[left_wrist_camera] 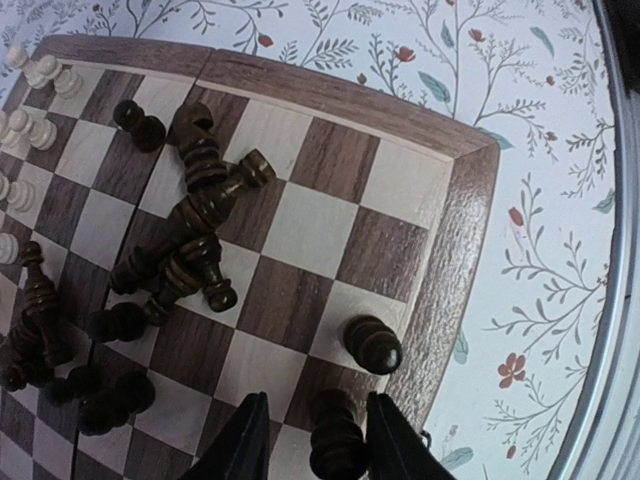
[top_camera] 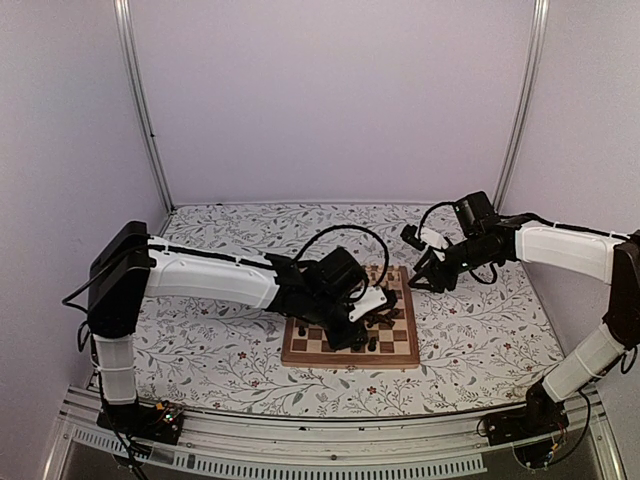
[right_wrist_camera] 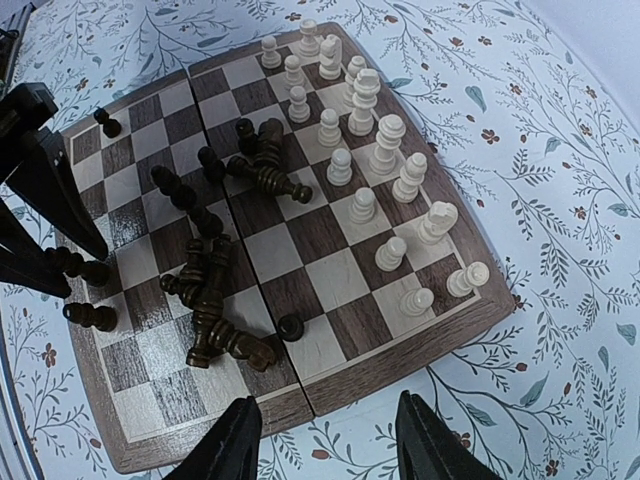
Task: Set up the chess pieces on the board
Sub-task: Move the chess piece to the chessboard.
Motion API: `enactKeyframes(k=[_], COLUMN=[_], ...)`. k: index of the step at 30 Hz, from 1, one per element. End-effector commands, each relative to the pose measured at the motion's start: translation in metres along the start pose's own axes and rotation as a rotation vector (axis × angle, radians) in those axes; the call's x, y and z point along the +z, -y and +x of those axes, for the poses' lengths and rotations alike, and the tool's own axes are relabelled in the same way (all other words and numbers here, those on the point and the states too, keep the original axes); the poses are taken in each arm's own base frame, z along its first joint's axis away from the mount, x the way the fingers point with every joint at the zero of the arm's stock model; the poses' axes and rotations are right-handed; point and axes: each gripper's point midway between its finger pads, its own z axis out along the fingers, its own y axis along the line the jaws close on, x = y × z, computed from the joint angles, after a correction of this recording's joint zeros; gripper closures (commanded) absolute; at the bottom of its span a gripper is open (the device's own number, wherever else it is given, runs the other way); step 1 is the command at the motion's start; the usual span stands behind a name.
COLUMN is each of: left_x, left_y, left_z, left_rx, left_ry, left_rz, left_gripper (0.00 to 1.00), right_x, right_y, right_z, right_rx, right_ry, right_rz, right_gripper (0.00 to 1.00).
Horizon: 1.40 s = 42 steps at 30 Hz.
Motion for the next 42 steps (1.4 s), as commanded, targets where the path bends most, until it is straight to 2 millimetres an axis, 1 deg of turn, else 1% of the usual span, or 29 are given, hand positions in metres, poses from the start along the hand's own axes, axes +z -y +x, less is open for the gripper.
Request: enactKeyframes(k=[1,5,8,12,18,28,32,33,34,36,39,42], left_x=[0.002,-0.001,-0.009,-0.016,-0.022,-0.024,-0.024,-0.024,-0.025,-0.027,-0.034,-0.052], left_y=[0.003,0.004,0.003,-0.001,-0.004,-0.009,-0.009,-0.009,-0.009,-0.01,-0.011,-0.011], left_z=[0.002,0.004,0.005,0.011,0.02,0.028,0.027,0.027,0.026,0.022,0.011,-0.008], left_rx=[0.006,0.005,0.002,-0.006,-0.022,-0.035,-0.038,-0.041,-0.044,-0.044,-0.04,-0.025], left_ry=[-0.022,-0.032,-0.029,-0.033,-0.048,-0.064,-0.062,-0.061,-0.058,-0.049,-0.017,0.02], left_rz=[0.0,0.001,-0.003,-0.022,-0.035,-0.053,-0.05,-0.051,-0.053,-0.058,-0.064,-0.064], left_gripper=[0.68,0.74,0.79,0.82,0.85,0.85,0.82,0.77,0.71,0.65,0.6,0.56], right_x=[-0.005,-0.003,-0.002,0.0,0.002,0.004,0.004,0.003,0.004,0.004,0.003,0.0], right_y=[0.0,0.0,0.0,0.0,0.001,0.0,-0.001,-0.001,-0.001,-0.002,-0.002,0.002], right_z=[-0.003,0.0,0.001,0.003,0.005,0.006,0.006,0.005,0.005,0.005,0.001,-0.01], right_rx=[-0.006,-0.002,0.001,0.004,0.006,0.01,0.011,0.009,0.009,0.011,0.009,0.006], right_ry=[0.027,0.018,0.013,0.007,0.002,-0.002,-0.001,0.0,-0.001,0.003,0.01,0.029], right_rz=[0.005,0.002,-0.002,-0.003,-0.005,-0.014,-0.018,-0.017,-0.019,-0.026,-0.03,-0.026], right_gripper=[0.52,0.52,0.52,0.52,0.52,0.52,0.52,0.52,0.52,0.51,0.51,0.51])
